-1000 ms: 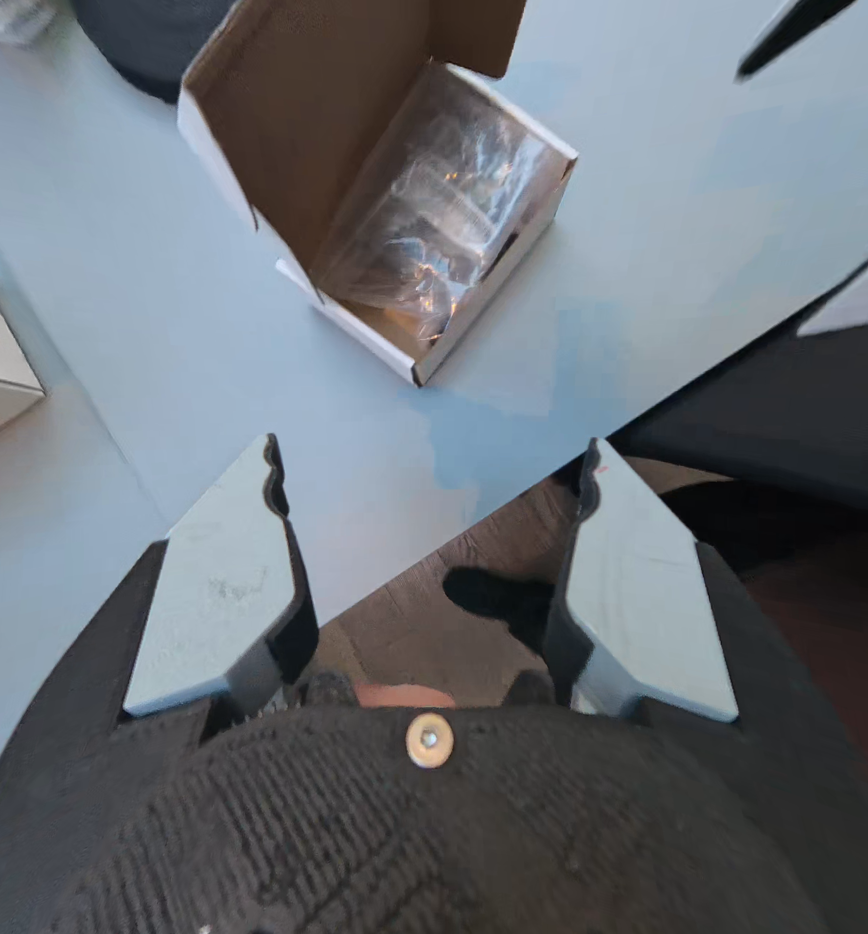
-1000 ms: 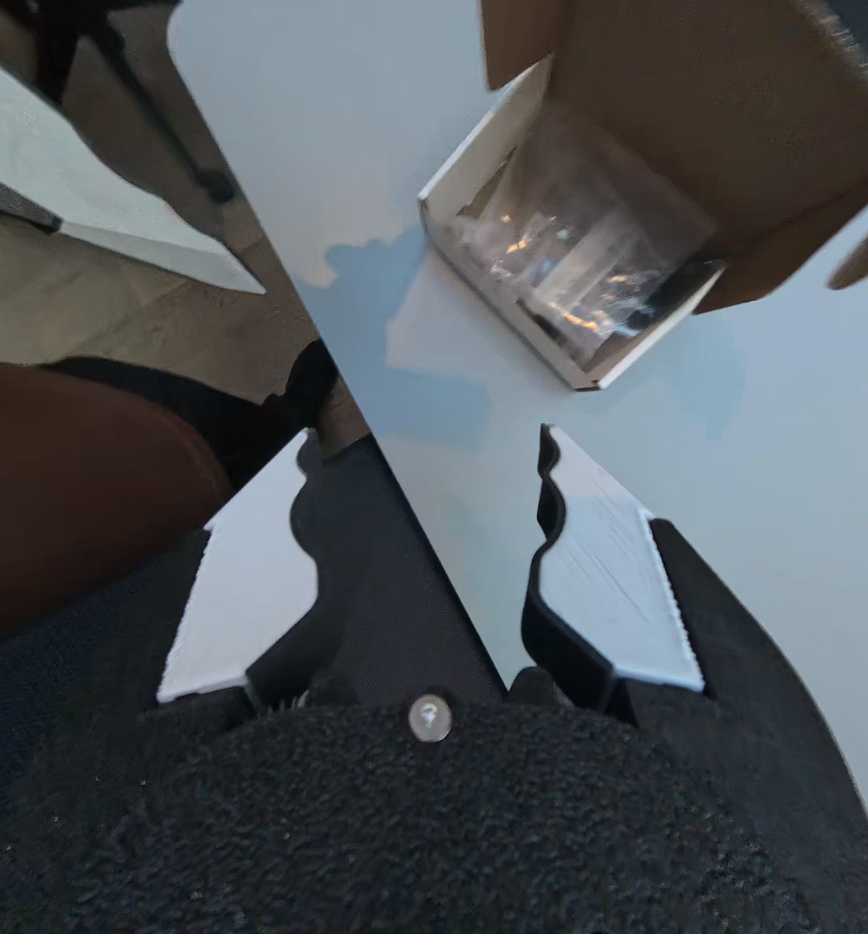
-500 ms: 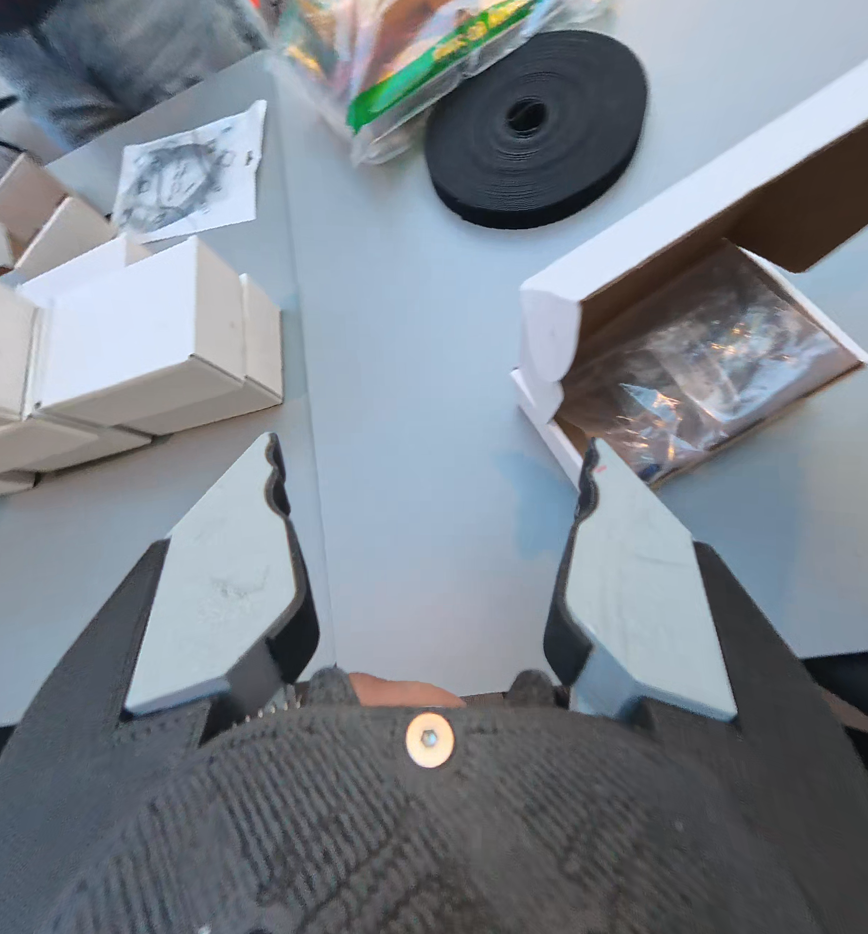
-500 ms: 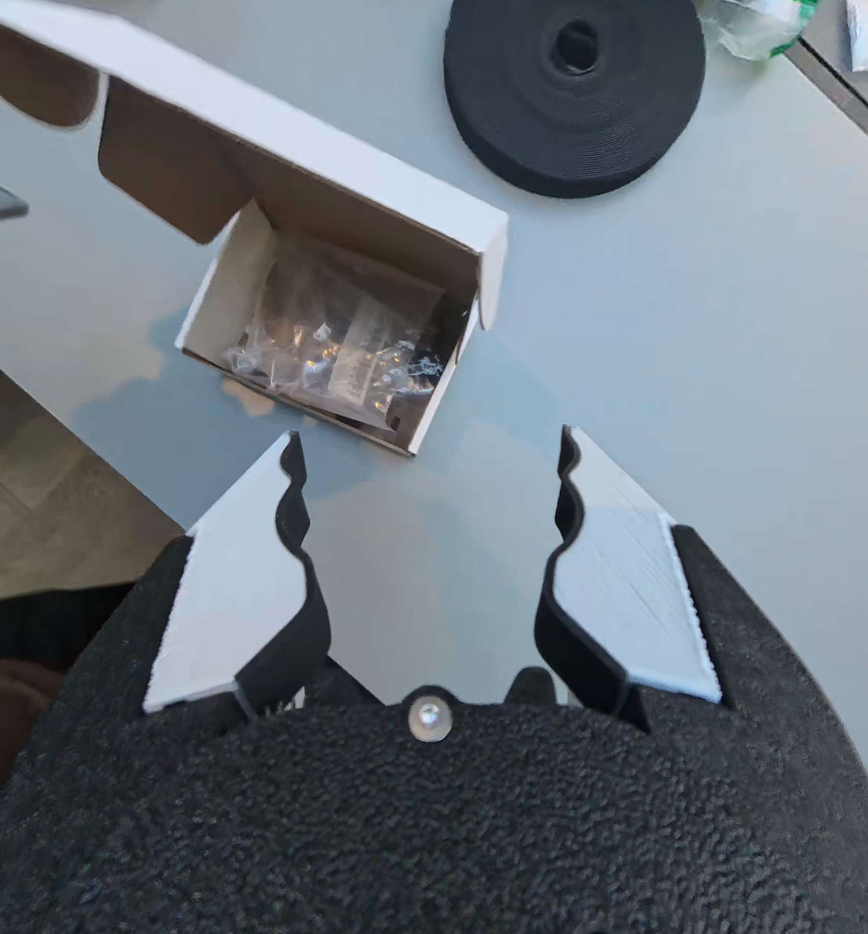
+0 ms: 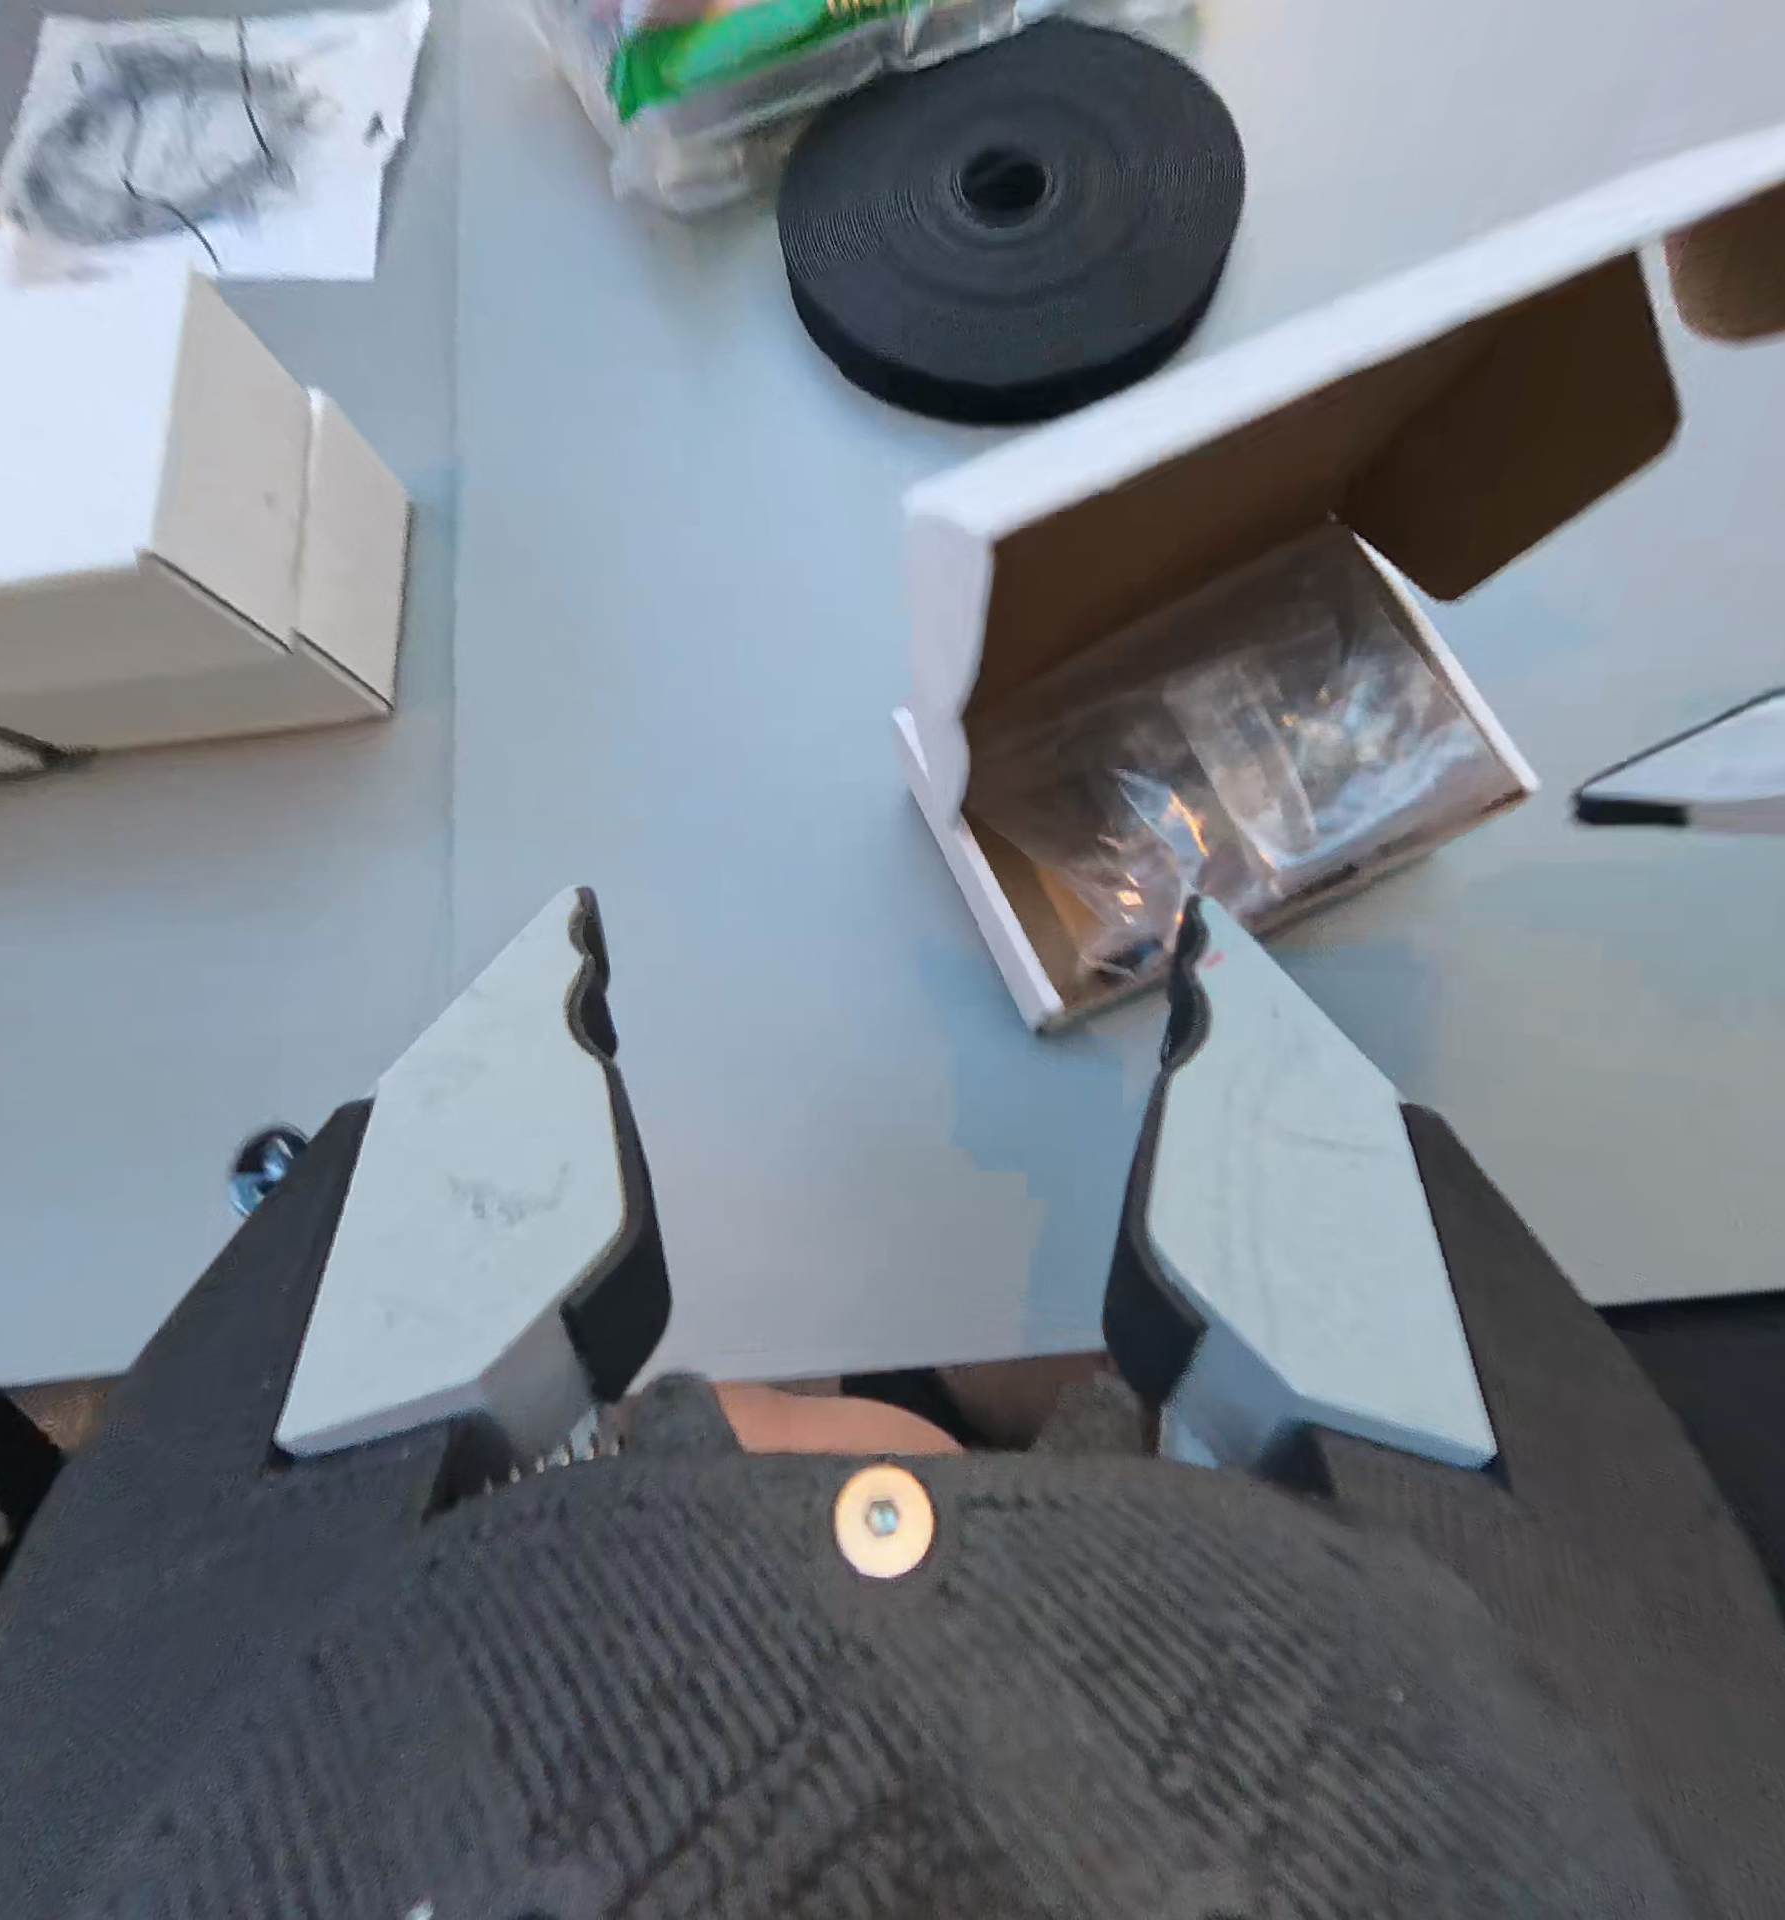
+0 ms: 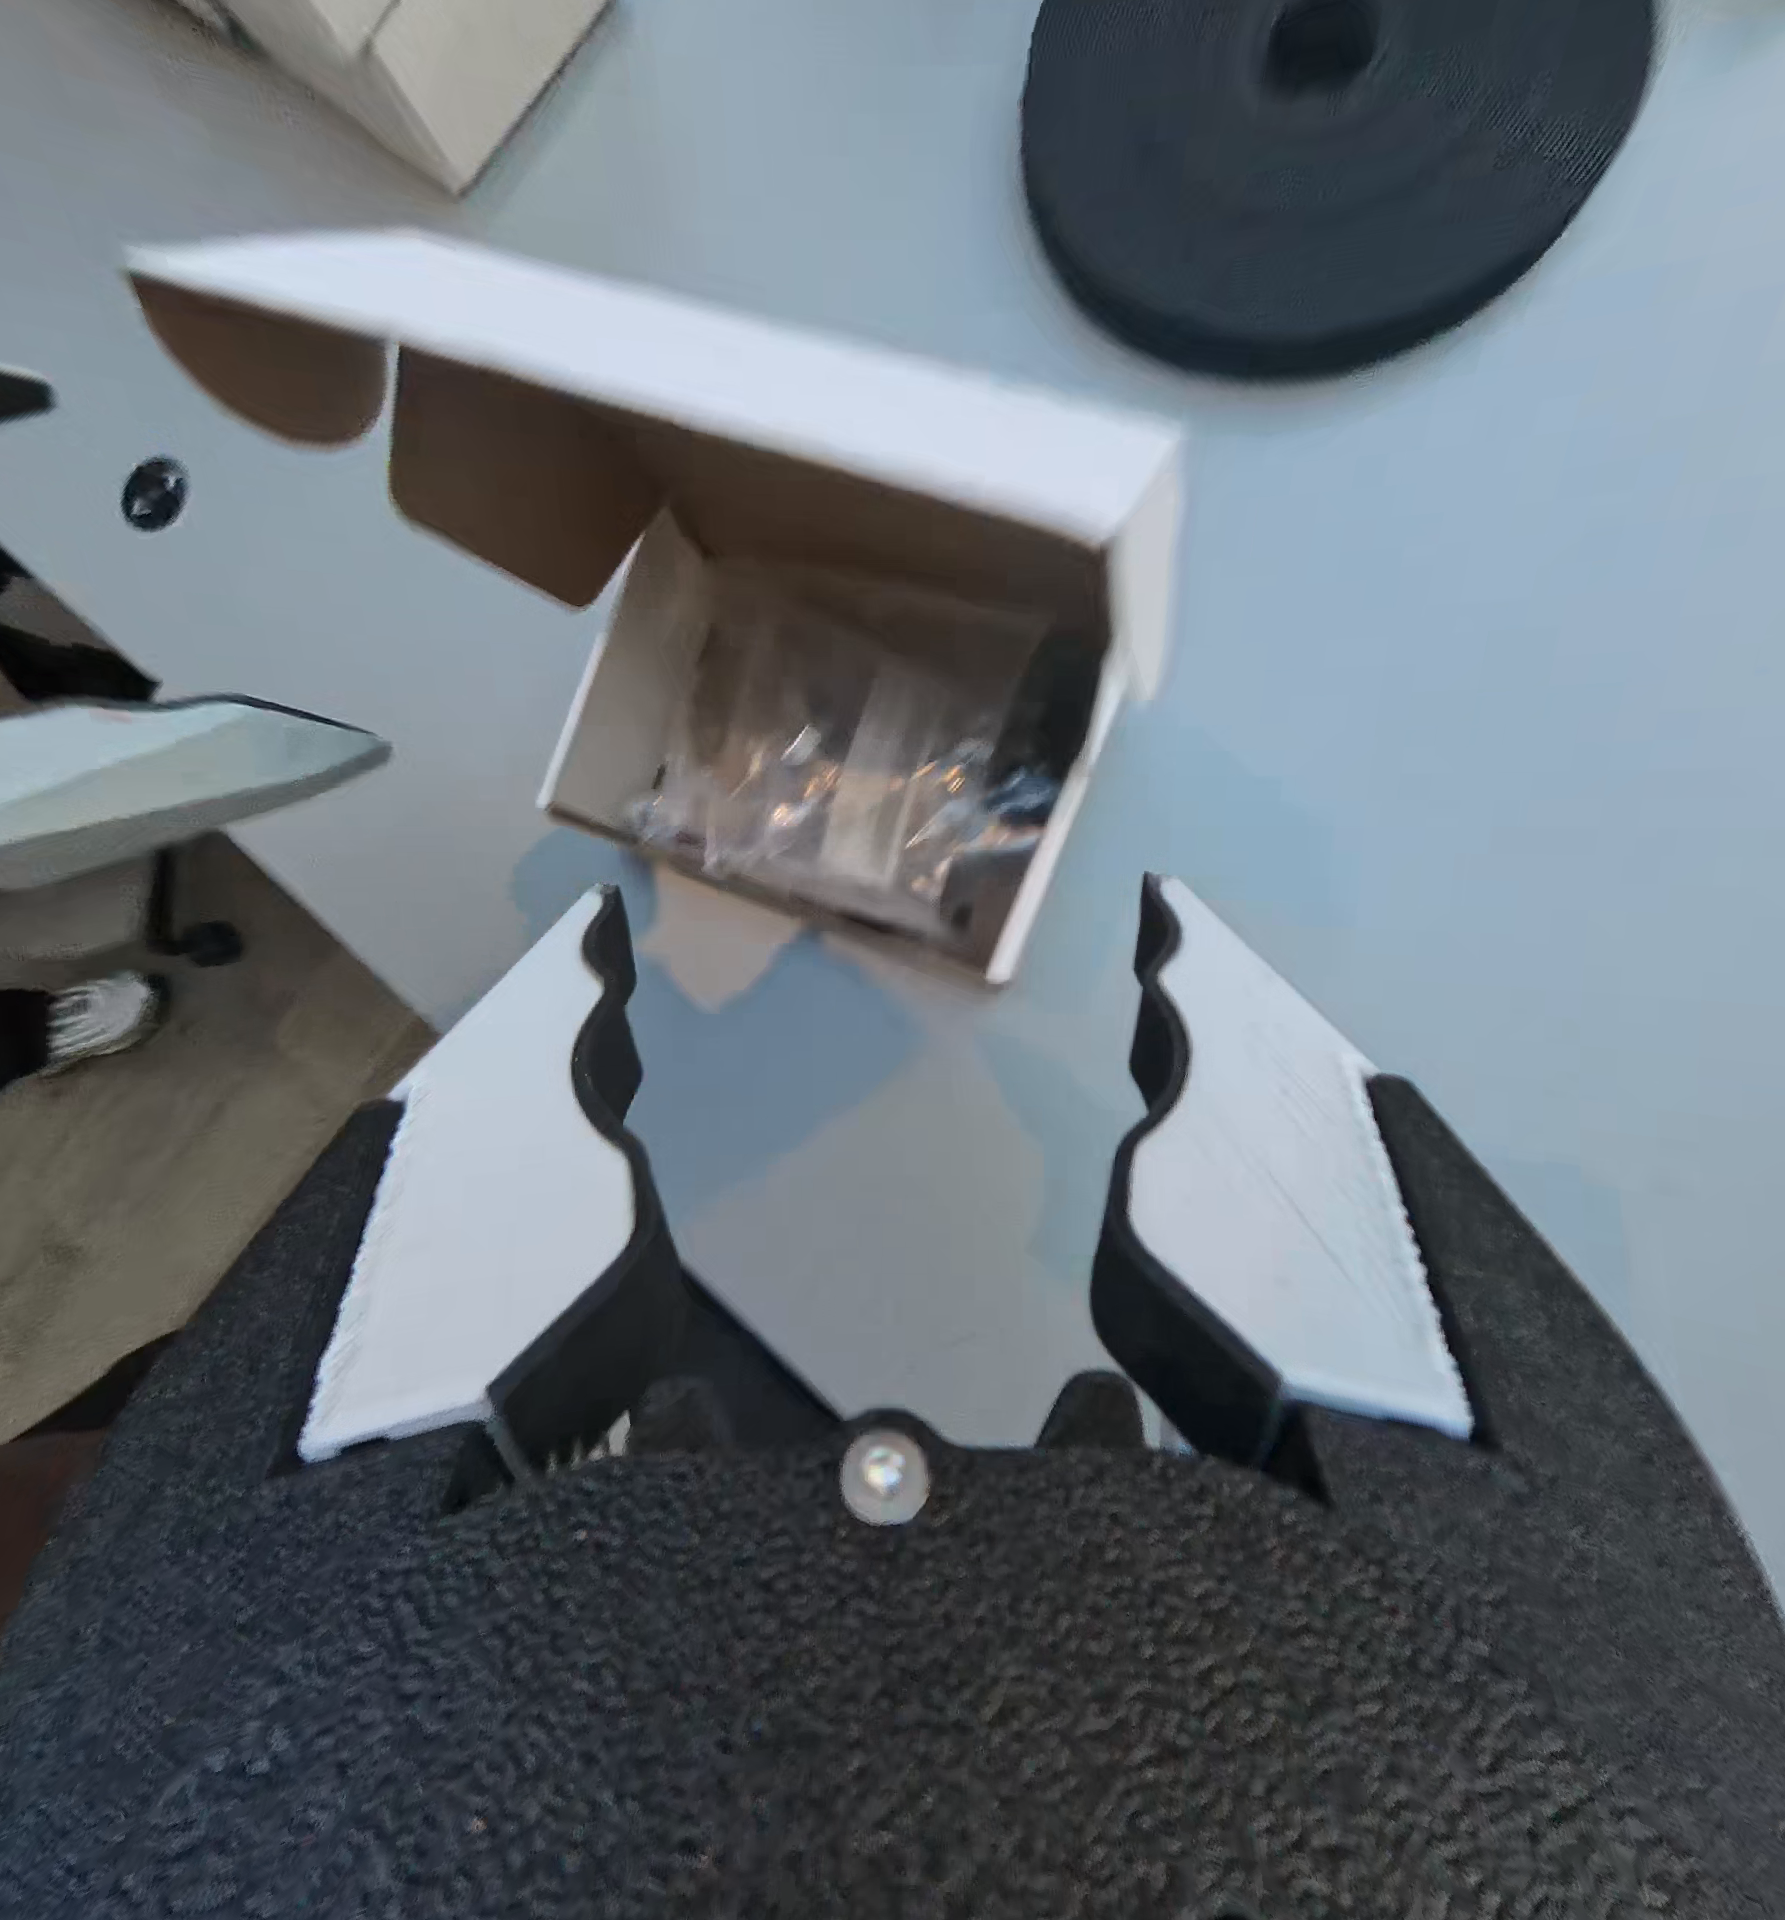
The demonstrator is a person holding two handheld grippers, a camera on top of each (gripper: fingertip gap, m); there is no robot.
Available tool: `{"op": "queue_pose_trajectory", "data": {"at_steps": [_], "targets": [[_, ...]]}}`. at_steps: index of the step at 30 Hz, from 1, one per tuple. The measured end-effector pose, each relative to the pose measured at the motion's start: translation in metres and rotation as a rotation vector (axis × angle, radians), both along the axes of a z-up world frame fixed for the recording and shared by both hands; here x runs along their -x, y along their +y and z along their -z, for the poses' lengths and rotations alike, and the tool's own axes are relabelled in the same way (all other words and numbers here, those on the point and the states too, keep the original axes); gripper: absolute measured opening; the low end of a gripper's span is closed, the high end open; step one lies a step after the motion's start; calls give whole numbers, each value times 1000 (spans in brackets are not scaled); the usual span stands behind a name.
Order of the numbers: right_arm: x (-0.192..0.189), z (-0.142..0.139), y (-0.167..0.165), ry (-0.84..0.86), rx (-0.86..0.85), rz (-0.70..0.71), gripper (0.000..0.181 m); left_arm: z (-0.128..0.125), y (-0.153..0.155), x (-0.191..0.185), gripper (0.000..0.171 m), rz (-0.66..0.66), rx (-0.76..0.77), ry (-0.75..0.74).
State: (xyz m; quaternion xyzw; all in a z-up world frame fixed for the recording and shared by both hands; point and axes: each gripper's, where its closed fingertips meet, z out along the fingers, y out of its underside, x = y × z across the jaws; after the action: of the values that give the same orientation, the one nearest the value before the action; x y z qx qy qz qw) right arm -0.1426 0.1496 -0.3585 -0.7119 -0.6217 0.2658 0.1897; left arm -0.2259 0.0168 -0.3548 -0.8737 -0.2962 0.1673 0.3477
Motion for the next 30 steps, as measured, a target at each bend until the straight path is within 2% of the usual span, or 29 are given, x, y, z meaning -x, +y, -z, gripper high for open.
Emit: {"op": "queue_pose_trajectory", "data": {"at_steps": [3, 5, 7, 8, 9, 11, 13, 15, 17, 21, 23, 24, 27, 30], "targets": [[14, -8, 38, -9, -119, 4, 94, -18, 7, 38, 106, 14, 8, 86], [7, -5, 41, -32, -142, -54, 89, -18, 9, 50, 106, 69, 7, 129], [-10, 5, 29, -52, -184, -183, 88, 0, 4, 45, 102, 132, 11, 116], [-20, 13, 22, -64, -225, -259, 82, 14, 1, 36, 90, 173, 24, 69], [-29, 21, 13, -75, -263, -339, 75, 29, -2, 26, 86, 215, 40, 27], [-40, 39, -8, -100, -314, -504, 74, 48, -3, 12, 97, 290, 64, 13], [-43, 53, -28, -133, -364, -664, 71, 51, 8, 8, 101, 372, 79, 50], [-32, 63, -37, -144, -476, -783, 64, 44, 28, 12, 109, 467, 92, 102], [-16, 73, -45, -155, -549, -866, 50, 32, 50, 22, 103, 530, 80, 130], [5, 110, -41, -315, -613, -918, 51, 29, 75, 28, 93, 656, 61, -45], [7, 121, -36, -364, -636, -950, 45, 30, 78, 24, 72, 721, 62, -162], [10, 119, -36, -352, -670, -984, 24, 31, 78, 25, 54, 730, 74, -214], [-3, 118, -45, -370, -701, -1155, 9, 34, 85, 44, 37, 655, 76, -337], [-14, 118, -50, -363, -765, -1243, 7, 47, 98, 72, 26, 550, 63, -546]]}}
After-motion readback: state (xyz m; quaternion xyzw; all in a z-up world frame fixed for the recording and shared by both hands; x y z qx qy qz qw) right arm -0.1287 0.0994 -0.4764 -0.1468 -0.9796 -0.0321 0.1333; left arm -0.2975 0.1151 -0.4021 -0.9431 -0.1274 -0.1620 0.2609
